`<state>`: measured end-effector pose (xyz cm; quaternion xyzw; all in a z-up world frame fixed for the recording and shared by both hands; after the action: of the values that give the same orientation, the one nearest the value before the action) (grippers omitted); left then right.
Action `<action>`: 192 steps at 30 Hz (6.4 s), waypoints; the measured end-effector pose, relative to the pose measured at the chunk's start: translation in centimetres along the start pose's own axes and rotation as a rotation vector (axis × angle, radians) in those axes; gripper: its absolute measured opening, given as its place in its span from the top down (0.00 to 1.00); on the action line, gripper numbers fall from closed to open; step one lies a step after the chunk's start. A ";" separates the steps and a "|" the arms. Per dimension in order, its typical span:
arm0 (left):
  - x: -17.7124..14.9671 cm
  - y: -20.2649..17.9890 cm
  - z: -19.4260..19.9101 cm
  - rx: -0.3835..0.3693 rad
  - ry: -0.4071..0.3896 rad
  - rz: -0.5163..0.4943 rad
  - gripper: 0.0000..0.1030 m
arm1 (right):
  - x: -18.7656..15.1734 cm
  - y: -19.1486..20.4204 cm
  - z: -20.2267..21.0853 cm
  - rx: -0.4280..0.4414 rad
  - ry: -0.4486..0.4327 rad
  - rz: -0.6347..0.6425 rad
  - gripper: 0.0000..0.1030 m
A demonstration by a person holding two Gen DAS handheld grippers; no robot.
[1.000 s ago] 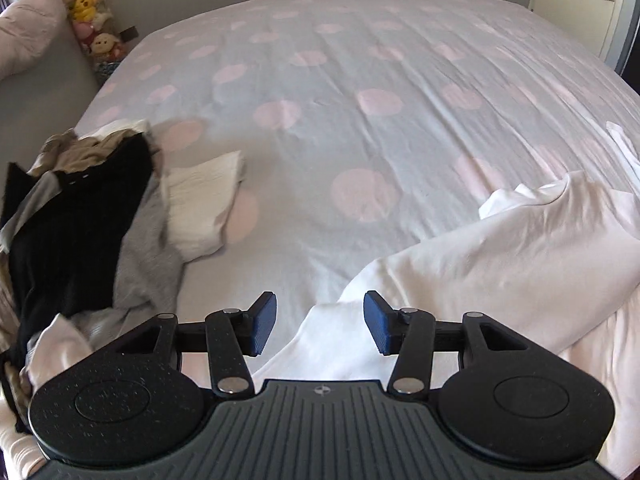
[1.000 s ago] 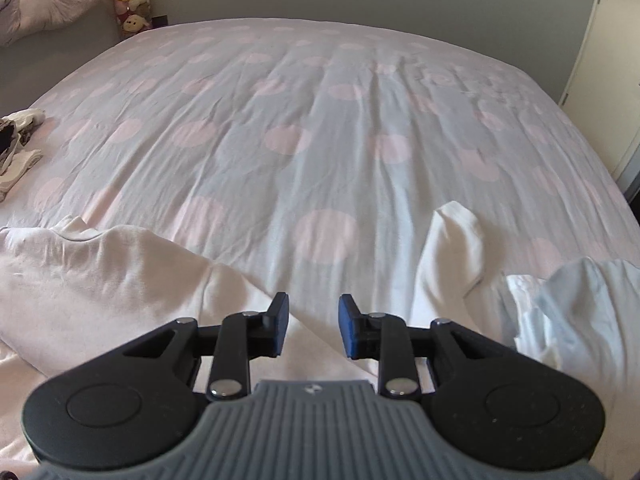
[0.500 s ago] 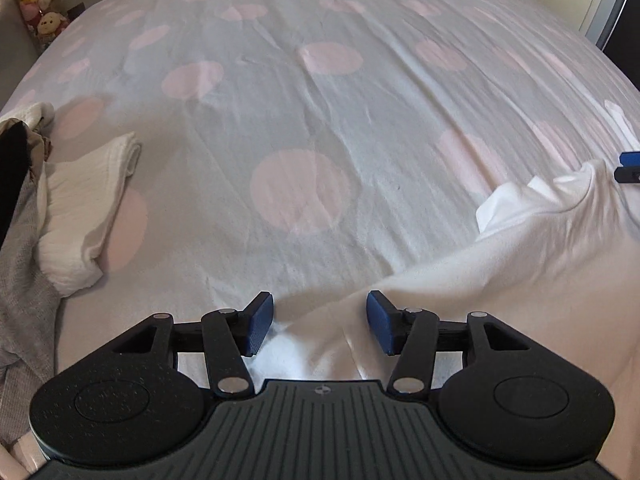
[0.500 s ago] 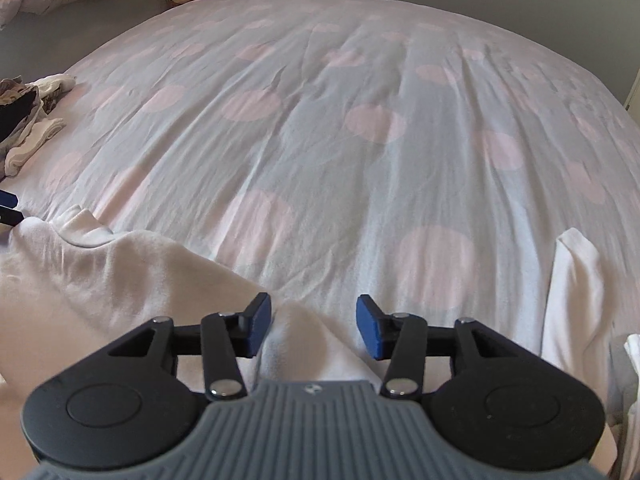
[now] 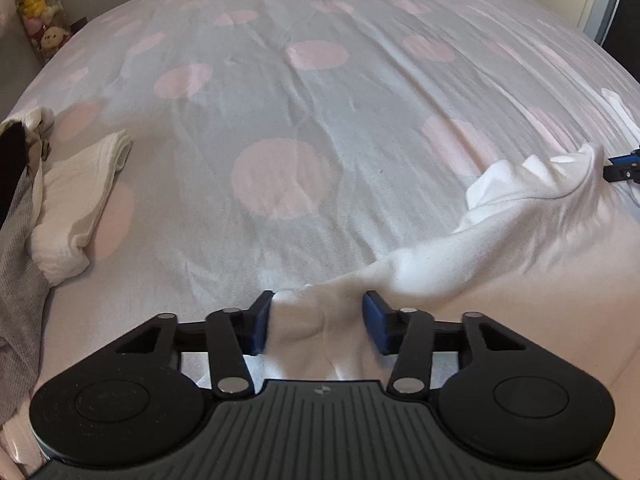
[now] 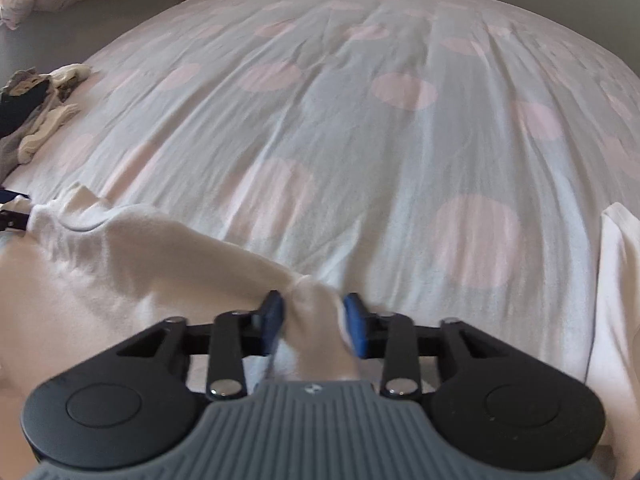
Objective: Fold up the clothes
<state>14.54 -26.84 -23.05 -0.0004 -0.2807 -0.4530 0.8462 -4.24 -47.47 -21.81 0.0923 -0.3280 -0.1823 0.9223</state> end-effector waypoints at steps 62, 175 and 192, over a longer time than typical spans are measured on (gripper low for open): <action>20.8 9.8 -0.7 0.390 -0.192 -0.073 0.58 | 25.5 -6.7 -1.4 -0.334 -0.145 0.189 0.61; -15.5 1.7 14.1 -0.030 0.151 0.316 0.96 | -13.2 4.2 14.8 -0.027 0.068 -0.360 0.94; -13.5 7.1 13.0 -0.006 0.134 0.412 0.74 | -9.9 3.8 14.4 -0.142 -0.001 -0.191 0.64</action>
<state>7.97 -8.97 -16.73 -0.0302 -0.2166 -0.2702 0.9377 -19.51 -40.73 -15.34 0.0573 -0.3042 -0.2921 0.9049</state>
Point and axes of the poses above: each gripper's, at about its wrist camera, not at the fingertips, and z roughly against the way its jaws point, y to its left, x to its top, the point moved 10 cm from there along -z, roughly the way its jaws point, and after that the axes turned 14 degrees about x, right-handed, at the moved point
